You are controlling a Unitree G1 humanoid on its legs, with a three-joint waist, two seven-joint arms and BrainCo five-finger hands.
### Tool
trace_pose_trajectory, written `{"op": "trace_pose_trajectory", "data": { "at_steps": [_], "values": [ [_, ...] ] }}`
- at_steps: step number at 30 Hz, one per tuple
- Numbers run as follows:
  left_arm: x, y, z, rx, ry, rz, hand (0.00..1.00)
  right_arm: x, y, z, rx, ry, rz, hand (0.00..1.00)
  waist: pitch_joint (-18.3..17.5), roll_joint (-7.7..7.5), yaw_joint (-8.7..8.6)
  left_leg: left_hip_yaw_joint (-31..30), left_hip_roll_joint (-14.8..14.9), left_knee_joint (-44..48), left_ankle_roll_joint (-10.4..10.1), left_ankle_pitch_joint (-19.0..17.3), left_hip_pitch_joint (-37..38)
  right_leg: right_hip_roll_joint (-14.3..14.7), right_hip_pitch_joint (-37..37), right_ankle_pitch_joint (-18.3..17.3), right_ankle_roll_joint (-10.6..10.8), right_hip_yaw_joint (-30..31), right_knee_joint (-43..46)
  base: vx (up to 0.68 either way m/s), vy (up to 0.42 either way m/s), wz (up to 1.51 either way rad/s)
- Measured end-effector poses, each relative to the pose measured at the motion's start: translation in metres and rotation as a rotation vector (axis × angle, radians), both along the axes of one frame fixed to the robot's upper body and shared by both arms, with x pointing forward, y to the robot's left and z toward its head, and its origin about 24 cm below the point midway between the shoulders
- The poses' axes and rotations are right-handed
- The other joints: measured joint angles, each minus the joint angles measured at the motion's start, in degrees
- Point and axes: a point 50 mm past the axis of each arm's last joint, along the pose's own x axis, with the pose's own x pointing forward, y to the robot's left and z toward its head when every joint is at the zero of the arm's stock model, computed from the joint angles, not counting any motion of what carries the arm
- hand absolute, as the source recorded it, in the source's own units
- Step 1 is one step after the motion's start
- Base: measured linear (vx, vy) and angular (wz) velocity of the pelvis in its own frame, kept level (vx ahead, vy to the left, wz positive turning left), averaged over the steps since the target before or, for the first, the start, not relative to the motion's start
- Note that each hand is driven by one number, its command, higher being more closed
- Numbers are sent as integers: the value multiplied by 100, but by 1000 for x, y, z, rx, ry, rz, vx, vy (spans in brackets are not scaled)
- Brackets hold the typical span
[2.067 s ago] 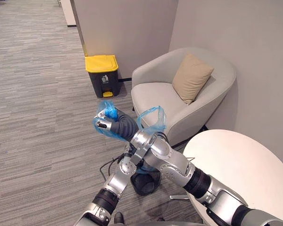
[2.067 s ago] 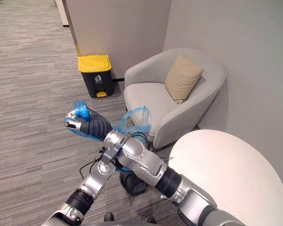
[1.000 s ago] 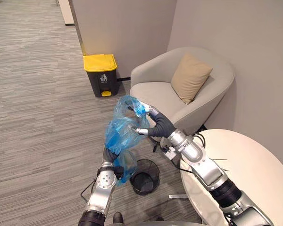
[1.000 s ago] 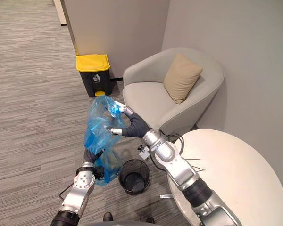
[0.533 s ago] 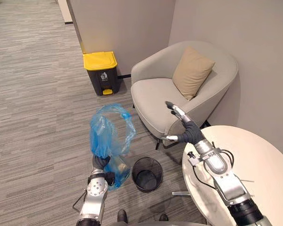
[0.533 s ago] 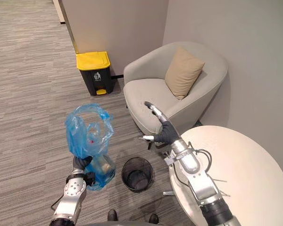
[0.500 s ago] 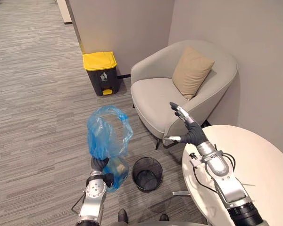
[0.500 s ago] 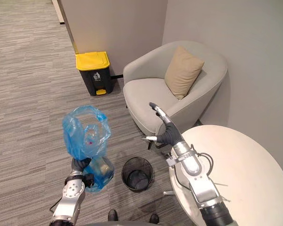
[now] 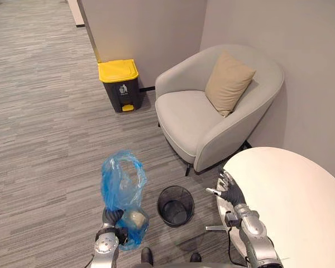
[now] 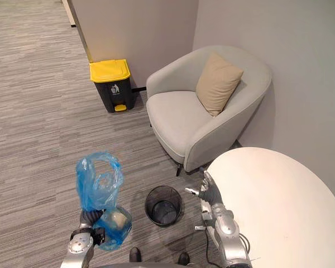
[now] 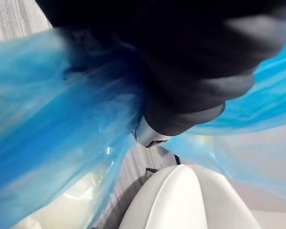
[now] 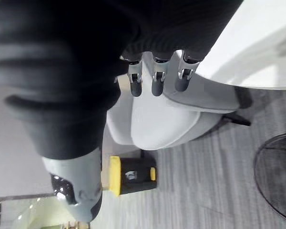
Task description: Gather rubbish on tea table into small bin, then transfer packed bag to large trash can.
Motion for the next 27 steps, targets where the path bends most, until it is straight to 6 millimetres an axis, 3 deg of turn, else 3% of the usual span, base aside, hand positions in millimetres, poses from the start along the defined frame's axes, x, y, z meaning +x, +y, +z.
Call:
{"op": "trace_pose_trajectory", "data": {
  "at_steps": [12,23,27],
  "values": [
    [-17,-3,-18,-55,96,-18,100,-26,-11,-37,29,202,-84,0,51,81,0,-23,0,0,-18,-15,32,4,70,-13,13,-30,-17,5,2,1],
    [-25,-4,-24,-88,137,-35,100,-27,-10,-40,27,216,-100,0,131,99,5,34,9,0,-17,-16,50,-16,-36,-107,27,28,199,4,6,-3],
    [-20,-4,-22,-85,123,-42,100,-12,-8,-31,17,173,-101,0,380,63,66,281,-16,42,-10,-10,-23,-162,-745,-487,16,293,1307,-7,26,-27]
  ]
}}
